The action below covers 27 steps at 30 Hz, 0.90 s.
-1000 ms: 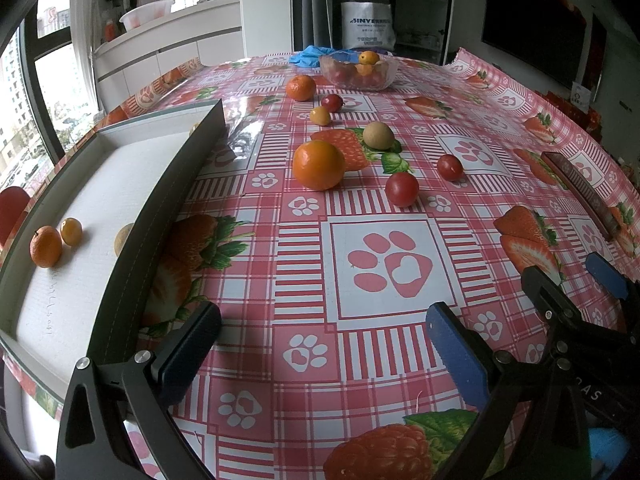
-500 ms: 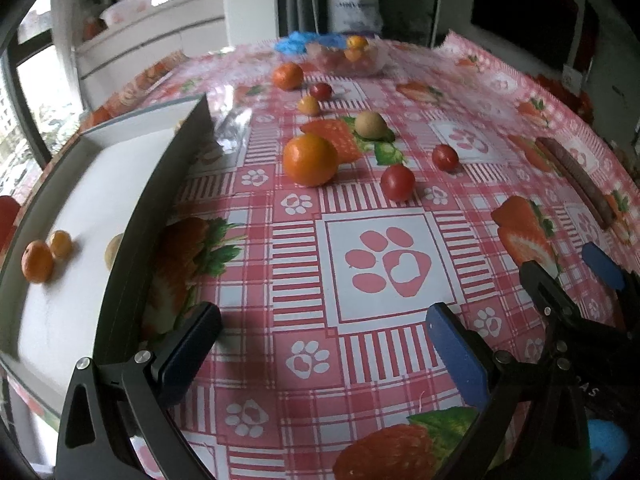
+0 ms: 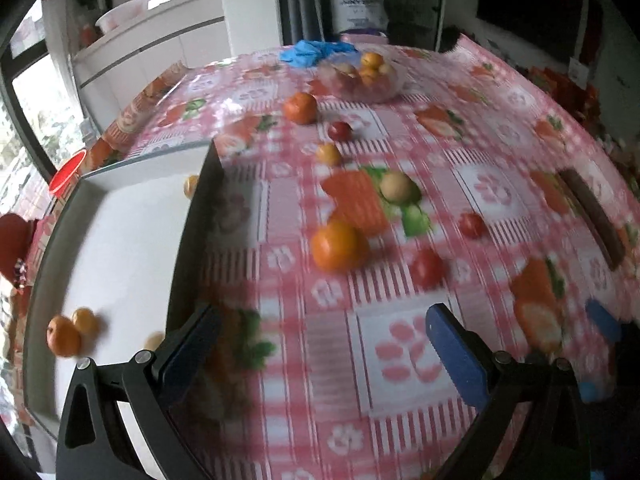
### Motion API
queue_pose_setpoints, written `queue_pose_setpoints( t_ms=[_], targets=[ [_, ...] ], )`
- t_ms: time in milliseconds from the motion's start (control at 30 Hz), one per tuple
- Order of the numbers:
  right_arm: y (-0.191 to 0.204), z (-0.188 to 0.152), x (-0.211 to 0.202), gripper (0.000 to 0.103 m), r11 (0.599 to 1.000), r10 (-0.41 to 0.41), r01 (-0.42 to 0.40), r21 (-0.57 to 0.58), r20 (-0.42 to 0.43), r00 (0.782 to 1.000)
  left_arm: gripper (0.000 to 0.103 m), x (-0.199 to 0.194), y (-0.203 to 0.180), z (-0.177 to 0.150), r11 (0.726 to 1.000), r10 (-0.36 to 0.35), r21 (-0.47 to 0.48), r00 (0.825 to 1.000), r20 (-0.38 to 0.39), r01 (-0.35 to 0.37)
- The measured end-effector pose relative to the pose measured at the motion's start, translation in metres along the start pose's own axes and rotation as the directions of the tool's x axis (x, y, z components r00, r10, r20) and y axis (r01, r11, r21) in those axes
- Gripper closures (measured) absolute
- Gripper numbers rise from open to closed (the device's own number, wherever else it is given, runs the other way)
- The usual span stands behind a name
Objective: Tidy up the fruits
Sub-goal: 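Lower the left tool onto the large orange and close on it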
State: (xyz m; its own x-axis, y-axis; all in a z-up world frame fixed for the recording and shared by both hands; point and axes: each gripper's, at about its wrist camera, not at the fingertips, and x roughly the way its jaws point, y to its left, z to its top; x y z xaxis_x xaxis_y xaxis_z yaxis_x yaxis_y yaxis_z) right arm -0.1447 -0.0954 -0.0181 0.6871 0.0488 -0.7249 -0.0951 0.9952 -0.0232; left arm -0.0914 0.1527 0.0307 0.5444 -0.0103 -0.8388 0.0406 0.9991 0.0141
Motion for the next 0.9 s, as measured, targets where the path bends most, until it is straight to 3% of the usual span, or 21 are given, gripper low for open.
queue_pose_setpoints(
  t_ms=[133,233,367,433,633,667,800,900],
  targets=[
    [0.001,0.000,0.000,0.000,1.000,0.002,-0.002,-0.003,-0.008,1.000,0.001,0.009,0.006,0.016,0.999,-0.025,-0.047,1.000,0.003,0.025],
    [0.001,0.002,0.000,0.000,1.000,0.004,-0.004,-0.007,-0.016,1.000,0.017,0.021,0.002,0.026,0.999,-0.038,-0.030,0.999,-0.028,0.037],
    [0.002,0.005,0.002,0.000,1.000,0.009,-0.010,-0.011,-0.045,0.999,0.019,0.032,-0.006,0.027,1.000,-0.014,-0.002,0.999,-0.036,0.014],
    [0.002,0.007,0.003,0.000,1.000,0.012,-0.013,-0.013,-0.065,0.998,0.027,0.037,-0.007,0.026,1.000,-0.014,0.000,0.998,-0.054,0.015],
    [0.000,0.016,0.007,0.000,0.998,0.040,-0.045,-0.031,-0.154,0.987,0.038,0.049,-0.003,0.029,0.999,-0.021,-0.031,0.997,-0.077,0.019],
    [0.000,0.017,0.007,0.000,0.998,0.046,-0.052,-0.029,-0.165,0.985,0.046,0.049,-0.004,0.030,0.999,-0.021,-0.031,0.997,-0.073,0.019],
    [-0.008,0.028,0.005,0.000,0.982,0.185,-0.175,0.067,-0.195,0.963,0.064,0.049,-0.008,0.032,0.999,-0.034,-0.008,0.998,-0.059,0.034],
    [-0.002,0.041,0.004,0.000,0.980,0.196,-0.187,0.059,-0.203,0.959,0.065,0.048,-0.009,0.031,0.999,-0.036,-0.004,0.998,-0.043,0.036]
  ],
)
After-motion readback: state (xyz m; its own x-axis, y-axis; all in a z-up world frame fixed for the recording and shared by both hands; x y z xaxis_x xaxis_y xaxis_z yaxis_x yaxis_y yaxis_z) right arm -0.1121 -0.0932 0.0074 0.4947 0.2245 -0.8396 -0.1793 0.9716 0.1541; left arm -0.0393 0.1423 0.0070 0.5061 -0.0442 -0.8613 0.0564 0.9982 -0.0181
